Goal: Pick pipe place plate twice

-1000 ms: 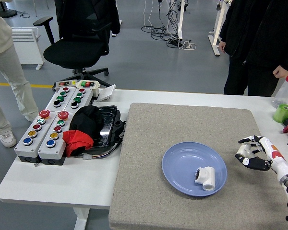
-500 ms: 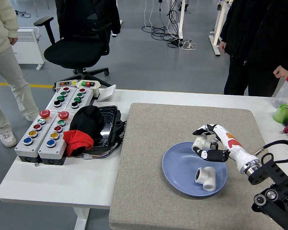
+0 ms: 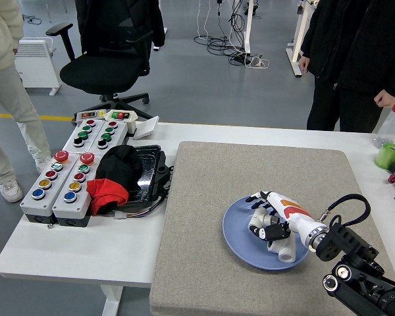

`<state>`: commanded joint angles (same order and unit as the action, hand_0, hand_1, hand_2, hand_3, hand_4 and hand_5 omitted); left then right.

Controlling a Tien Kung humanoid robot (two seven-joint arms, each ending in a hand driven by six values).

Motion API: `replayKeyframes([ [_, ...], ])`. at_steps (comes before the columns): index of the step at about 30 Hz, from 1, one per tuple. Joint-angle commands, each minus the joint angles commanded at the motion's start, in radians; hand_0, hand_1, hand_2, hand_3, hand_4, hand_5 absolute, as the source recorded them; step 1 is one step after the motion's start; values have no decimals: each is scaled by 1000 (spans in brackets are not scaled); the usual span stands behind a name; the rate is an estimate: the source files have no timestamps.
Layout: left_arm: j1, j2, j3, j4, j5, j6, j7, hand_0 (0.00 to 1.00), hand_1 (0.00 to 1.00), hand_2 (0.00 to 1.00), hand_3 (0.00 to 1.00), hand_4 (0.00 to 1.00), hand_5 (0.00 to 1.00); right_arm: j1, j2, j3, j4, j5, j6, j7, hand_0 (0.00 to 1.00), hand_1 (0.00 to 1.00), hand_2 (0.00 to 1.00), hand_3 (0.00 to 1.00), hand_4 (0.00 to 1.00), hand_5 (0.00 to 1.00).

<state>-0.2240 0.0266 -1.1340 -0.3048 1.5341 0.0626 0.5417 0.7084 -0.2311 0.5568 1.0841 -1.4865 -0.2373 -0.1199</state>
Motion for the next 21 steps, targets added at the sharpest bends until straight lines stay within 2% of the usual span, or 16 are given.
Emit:
replayKeyframes([
  [3,2,0,0,0,1,-1,1,656,625,639,573,403,998,-3,-3,8,10,14,-3,5,957,901,998,998,856,394],
  [4,2,0,0,-1,1,-1,1,656,625,639,573,404,998,-5,-4,10,14,17,-3,6,998,940,998,998,871,402],
  [12,8,-2,-5,-2,9,-2,4,656,625,640,571,404,998,-26,-16,67,60,33,0,10,998,945,998,998,878,404],
  [17,12,-2,-10,-2,15,-3,4,656,625,640,572,405,998,-68,-38,200,107,57,-43,40,998,936,998,998,857,402],
  [18,12,-2,-11,-2,16,-2,4,656,625,640,572,405,998,-83,-53,241,122,86,-64,56,998,936,998,998,857,402],
  [21,13,-1,-14,-1,20,-3,4,656,625,640,572,405,998,-114,-84,343,142,176,-80,94,998,936,998,998,857,402],
])
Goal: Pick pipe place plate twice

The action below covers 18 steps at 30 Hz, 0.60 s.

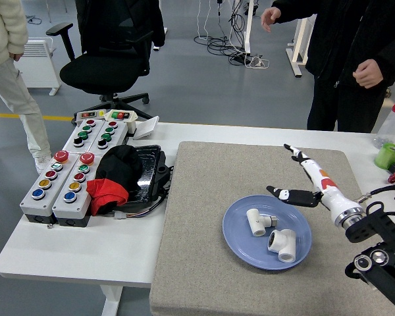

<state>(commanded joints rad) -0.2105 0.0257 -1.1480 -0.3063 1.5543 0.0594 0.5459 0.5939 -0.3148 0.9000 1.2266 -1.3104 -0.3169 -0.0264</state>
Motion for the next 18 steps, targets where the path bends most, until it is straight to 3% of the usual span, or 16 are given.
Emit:
replayKeyframes([
  [1,0,0,0,0,0,0,0,656,625,640,573,405,998,-3,-3,18,2,29,-1,5,887,827,921,910,742,397],
  [6,-1,3,-6,1,11,-2,1,656,625,640,573,405,998,-92,-68,185,32,243,78,35,887,827,921,910,742,397],
  [7,-2,2,-8,1,12,-1,1,656,625,640,573,405,998,-117,-79,219,42,282,98,38,837,787,867,849,644,465],
  [10,-3,3,-9,2,13,0,0,656,625,640,573,405,998,-174,-90,319,60,405,142,37,837,787,867,849,644,465],
  [13,-5,4,-12,3,18,0,-1,656,625,640,573,405,998,-253,-65,438,73,535,182,31,812,758,835,832,631,479],
  [18,-8,3,-22,4,34,-2,-2,656,625,640,573,405,998,-363,-17,596,89,733,206,21,812,758,835,832,631,479],
])
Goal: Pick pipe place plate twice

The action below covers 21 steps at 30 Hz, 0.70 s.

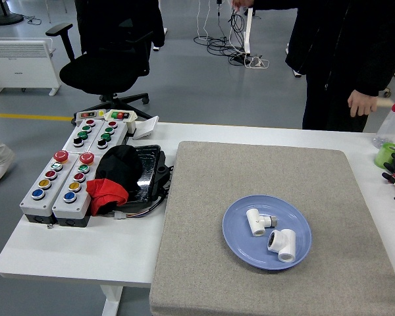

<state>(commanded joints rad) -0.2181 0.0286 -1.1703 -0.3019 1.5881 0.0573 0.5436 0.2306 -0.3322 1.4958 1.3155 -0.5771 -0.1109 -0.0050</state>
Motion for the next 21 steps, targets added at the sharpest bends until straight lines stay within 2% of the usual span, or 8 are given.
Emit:
replayKeyframes([
  [5,-4,1,-10,2,11,2,-2,656,625,640,573,404,998,-102,38,72,28,38,5,13,810,758,833,828,619,474],
  [10,-8,1,-18,4,22,1,-4,656,625,640,571,404,998,-170,42,100,34,32,10,15,807,754,829,821,616,476],
  [21,-9,1,-22,4,29,-1,-3,656,624,639,572,402,998,-170,32,125,35,25,16,21,806,754,827,819,613,484],
])
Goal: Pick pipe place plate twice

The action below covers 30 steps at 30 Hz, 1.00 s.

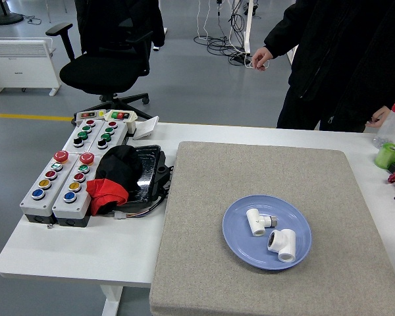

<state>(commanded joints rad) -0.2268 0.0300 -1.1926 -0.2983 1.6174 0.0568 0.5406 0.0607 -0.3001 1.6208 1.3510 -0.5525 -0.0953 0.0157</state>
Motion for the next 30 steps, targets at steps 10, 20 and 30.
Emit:
replayKeyframes([
  [10,1,0,4,1,-8,3,-1,656,624,639,571,402,998,8,10,3,-2,-7,-6,2,806,754,827,815,609,490],
  [20,3,-2,0,0,-3,1,0,656,624,639,571,402,998,12,17,7,-3,-1,-22,13,806,755,827,813,608,491],
  [30,6,-4,-1,0,-3,3,-1,656,624,640,572,401,998,12,15,0,-6,2,-33,26,803,759,830,810,604,495],
])
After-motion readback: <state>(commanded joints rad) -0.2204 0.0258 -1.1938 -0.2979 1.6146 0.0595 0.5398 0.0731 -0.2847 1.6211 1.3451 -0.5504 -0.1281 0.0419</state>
